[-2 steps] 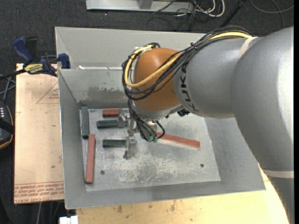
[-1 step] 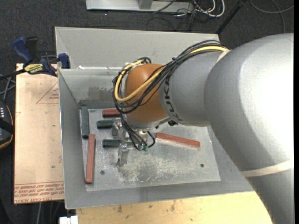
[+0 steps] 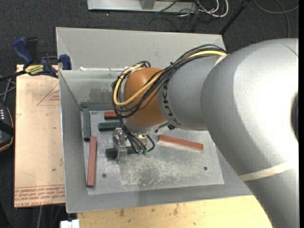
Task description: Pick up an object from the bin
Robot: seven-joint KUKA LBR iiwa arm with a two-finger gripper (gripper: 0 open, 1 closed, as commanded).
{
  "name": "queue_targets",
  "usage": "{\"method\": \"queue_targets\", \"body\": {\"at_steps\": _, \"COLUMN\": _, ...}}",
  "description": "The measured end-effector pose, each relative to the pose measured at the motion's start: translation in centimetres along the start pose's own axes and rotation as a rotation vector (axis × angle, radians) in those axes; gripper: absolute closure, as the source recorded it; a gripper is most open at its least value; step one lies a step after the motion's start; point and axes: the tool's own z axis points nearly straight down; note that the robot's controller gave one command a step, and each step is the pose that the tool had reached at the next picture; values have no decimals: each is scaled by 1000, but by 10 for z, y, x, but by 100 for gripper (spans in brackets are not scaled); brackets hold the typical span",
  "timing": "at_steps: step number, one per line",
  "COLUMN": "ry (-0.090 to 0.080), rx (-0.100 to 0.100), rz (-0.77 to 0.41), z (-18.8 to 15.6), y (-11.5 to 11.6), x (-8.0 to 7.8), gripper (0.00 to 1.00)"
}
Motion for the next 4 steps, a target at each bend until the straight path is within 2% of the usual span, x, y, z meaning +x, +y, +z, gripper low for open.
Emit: {"method": "queue_targets", "body": {"at_steps": 4, "ry": -2, "rx": 2, "rz": -1, "z": -17, "y": 0, "x": 0, "gripper": 100}}
